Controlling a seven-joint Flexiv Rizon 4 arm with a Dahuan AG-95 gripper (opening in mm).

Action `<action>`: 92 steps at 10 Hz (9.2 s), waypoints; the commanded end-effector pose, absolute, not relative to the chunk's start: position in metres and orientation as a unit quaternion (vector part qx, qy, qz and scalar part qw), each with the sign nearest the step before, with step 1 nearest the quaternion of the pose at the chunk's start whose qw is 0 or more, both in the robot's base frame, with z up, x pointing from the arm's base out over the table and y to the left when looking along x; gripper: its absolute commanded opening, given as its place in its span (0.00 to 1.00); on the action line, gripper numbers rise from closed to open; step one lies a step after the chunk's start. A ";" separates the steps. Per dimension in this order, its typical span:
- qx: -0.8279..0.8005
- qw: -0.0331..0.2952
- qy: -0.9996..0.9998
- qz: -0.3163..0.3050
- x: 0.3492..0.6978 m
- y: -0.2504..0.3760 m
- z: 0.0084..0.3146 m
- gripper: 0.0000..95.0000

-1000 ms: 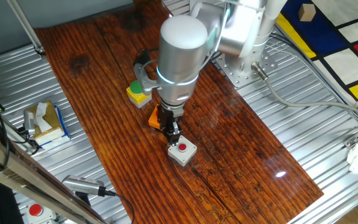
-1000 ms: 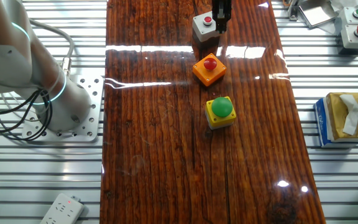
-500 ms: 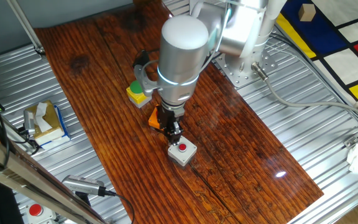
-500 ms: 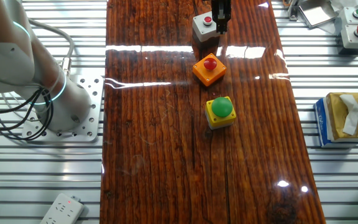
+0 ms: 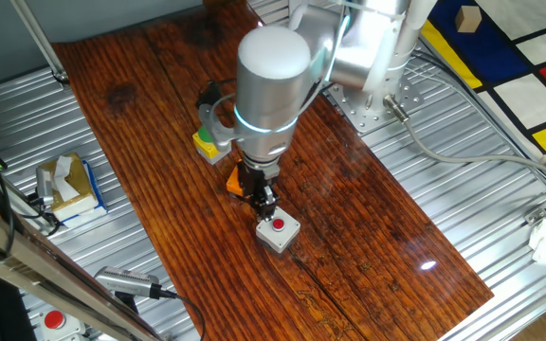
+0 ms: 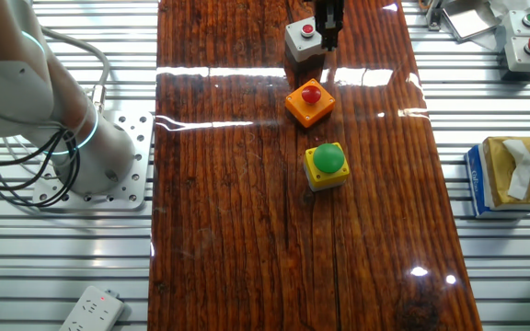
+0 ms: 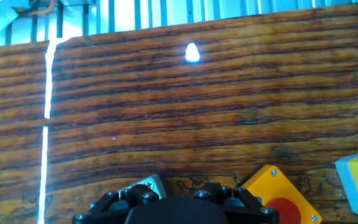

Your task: Press three buttons from left to right in sequence

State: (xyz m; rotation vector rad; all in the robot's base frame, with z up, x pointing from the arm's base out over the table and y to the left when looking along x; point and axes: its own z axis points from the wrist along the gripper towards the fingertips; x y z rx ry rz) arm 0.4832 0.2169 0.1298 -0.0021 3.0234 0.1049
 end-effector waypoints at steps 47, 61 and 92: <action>-0.049 0.059 0.996 0.042 0.482 0.215 0.130 0.80; -0.063 0.056 0.996 0.003 0.482 0.214 0.127 0.60; -0.047 0.073 0.995 0.053 0.467 0.174 0.122 0.80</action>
